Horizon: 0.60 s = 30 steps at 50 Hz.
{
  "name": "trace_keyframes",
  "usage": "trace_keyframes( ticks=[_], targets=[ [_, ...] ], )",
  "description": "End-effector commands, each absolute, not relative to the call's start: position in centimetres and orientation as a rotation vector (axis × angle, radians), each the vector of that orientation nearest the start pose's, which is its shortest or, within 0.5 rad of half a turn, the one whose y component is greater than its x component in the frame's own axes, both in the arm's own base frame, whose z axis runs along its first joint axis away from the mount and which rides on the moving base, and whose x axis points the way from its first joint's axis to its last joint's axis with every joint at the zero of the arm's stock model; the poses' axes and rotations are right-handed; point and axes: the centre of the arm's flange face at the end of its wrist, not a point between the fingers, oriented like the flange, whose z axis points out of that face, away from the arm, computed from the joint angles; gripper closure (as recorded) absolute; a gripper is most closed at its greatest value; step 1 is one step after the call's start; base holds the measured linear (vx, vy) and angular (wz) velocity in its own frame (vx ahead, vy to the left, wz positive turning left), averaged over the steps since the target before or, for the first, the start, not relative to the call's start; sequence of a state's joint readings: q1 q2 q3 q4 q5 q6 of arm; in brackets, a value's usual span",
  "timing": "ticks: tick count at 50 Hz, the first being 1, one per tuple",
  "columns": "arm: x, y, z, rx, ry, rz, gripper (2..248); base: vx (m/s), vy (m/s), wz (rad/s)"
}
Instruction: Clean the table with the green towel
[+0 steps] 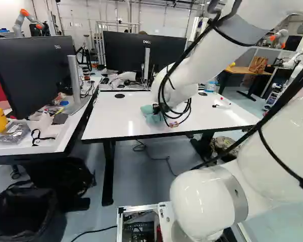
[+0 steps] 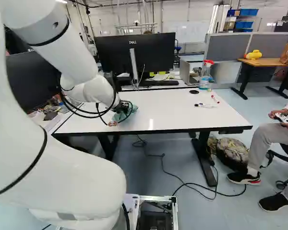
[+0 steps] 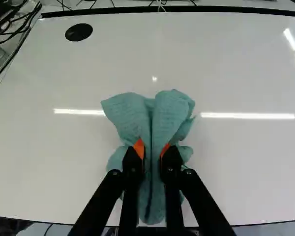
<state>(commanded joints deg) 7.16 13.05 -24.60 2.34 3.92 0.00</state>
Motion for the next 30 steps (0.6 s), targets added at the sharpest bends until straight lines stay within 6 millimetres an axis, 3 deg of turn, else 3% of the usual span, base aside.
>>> trace_keyframes(
  ticks=[23, 30],
  targets=[
    [33.6, 7.7, 43.0, -2.840, -0.263, -1.077, 196, 0.000, 0.000, 0.000],
    [33.5, 7.9, 43.0, -2.837, -0.272, -1.076, 196, 0.000, 0.000, 0.000]
  ],
)
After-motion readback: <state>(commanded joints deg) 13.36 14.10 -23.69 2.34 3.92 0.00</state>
